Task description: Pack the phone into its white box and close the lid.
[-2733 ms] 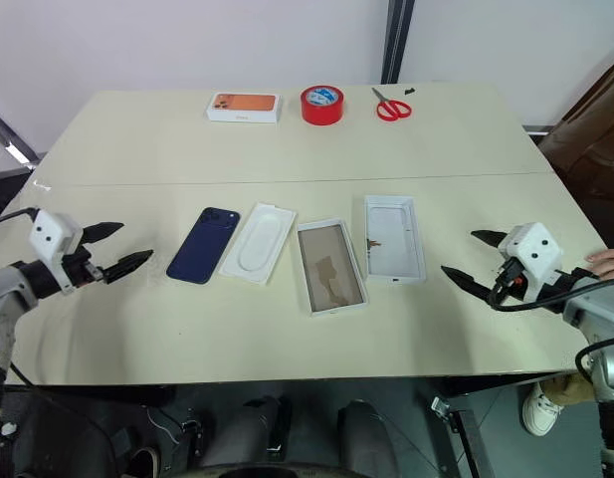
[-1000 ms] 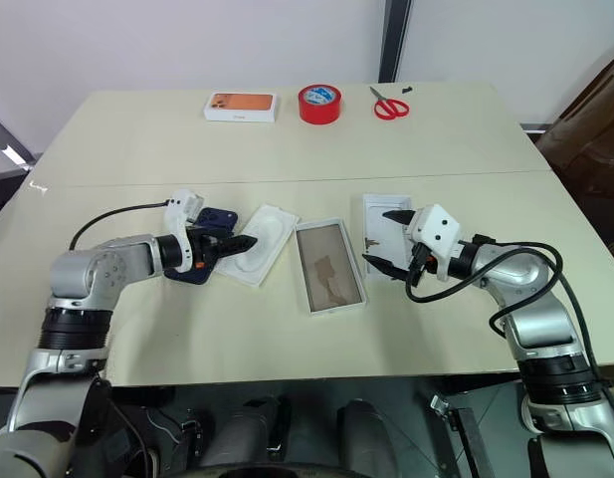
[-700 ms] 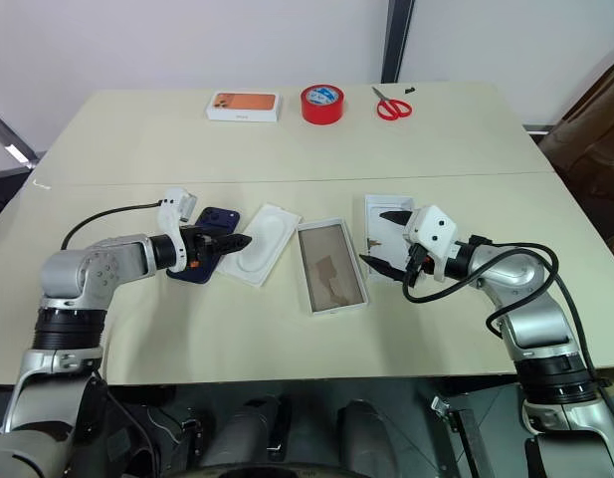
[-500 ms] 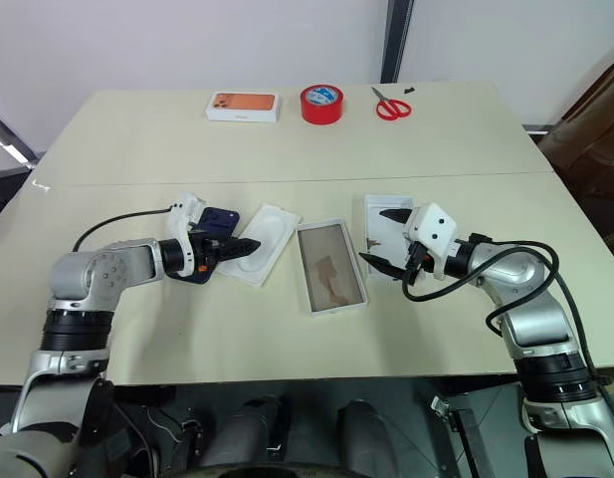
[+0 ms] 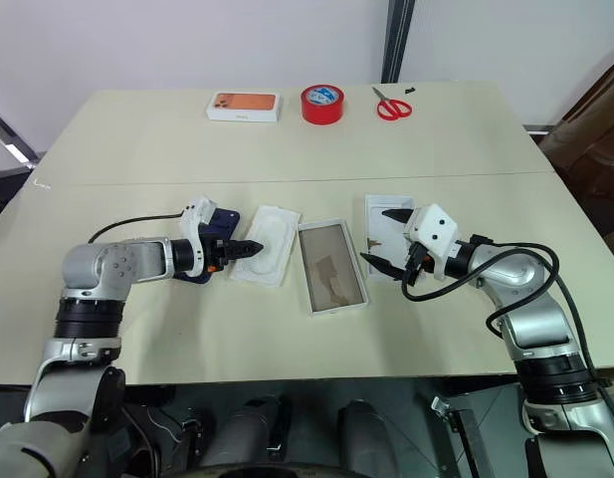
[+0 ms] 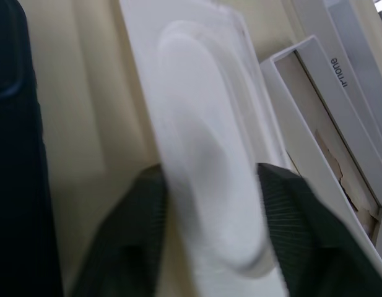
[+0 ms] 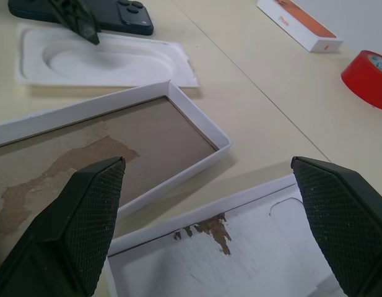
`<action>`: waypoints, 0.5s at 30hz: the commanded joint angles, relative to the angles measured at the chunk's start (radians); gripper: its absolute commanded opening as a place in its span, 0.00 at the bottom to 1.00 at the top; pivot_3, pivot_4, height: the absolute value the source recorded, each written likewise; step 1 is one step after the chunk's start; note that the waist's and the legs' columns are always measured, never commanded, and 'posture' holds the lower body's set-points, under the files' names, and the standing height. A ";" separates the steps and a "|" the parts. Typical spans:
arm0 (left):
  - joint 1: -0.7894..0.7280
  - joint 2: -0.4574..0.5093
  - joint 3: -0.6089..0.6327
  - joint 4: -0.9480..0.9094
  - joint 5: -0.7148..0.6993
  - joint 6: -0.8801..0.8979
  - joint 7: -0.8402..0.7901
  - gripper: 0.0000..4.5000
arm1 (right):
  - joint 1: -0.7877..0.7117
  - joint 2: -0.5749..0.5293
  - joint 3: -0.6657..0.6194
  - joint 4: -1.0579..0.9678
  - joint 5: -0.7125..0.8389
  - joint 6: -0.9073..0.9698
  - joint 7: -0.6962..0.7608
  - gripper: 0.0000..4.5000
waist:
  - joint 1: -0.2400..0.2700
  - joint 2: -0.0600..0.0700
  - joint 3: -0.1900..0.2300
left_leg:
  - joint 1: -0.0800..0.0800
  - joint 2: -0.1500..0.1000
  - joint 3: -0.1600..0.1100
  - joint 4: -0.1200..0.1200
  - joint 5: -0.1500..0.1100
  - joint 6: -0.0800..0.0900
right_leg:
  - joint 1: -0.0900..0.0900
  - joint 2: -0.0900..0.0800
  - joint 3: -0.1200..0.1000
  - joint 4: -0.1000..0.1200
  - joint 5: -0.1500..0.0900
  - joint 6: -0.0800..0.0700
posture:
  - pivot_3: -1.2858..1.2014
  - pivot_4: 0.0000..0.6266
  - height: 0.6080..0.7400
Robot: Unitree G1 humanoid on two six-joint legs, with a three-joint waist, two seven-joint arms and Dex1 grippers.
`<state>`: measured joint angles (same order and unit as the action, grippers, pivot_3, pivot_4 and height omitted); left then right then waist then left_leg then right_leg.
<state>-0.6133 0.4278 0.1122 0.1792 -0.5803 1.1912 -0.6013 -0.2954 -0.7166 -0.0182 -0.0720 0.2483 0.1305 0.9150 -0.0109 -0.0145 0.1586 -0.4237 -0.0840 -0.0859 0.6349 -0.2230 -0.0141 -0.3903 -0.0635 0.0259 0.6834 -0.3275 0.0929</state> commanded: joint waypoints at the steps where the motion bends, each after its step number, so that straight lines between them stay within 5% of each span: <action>1: 0.012 0.005 0.020 -0.013 -0.005 -0.001 0.008 0.12 | -0.004 -0.007 -0.029 -0.030 0.005 -0.010 -0.006 1.00 | 0.000 0.000 0.000 | 0.000 0.000 0.000 0.000 0.000 0.000 | 0.000 0.000 0.000 0.000 0.000 0.000 | 0.52 0.24 0.95; 10: 0.034 -0.002 0.027 -0.016 -0.012 -0.001 0.014 0.12 | -0.011 -0.001 -0.022 -0.026 -0.001 -0.014 -0.013 1.00 | 0.000 0.000 0.000 | 0.000 0.000 0.000 0.000 0.000 0.000 | 0.000 0.000 0.000 0.000 0.000 0.000 | 0.52 0.24 0.95; 12: 0.035 -0.004 0.031 -0.016 -0.014 0.001 0.017 0.00 | -0.010 0.001 -0.021 -0.027 -0.001 -0.013 -0.012 1.00 | 0.000 0.000 0.000 | 0.000 0.000 0.000 0.000 0.000 0.000 | 0.000 0.000 0.000 0.000 0.000 0.000 | 0.52 0.24 0.95; 15: 0.029 -0.006 0.046 -0.004 -0.014 -0.002 0.032 0.00 | 0.002 0.000 -0.017 -0.037 0.005 -0.009 -0.002 1.00 | 0.000 0.000 0.000 | 0.000 0.000 0.000 0.000 0.000 0.000 | 0.000 0.000 0.000 0.000 0.000 0.000 | 0.52 0.24 0.95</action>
<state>-0.5894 0.4178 0.1387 0.1771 -0.5995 1.1904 -0.5837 -0.2941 -0.7169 -0.0181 -0.0731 0.2404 0.1305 0.9089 -0.0107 -0.0145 0.1585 -0.4237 -0.0839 -0.0859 0.6348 -0.2229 -0.0142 -0.3902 -0.0635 0.0260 0.6834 -0.3275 0.0929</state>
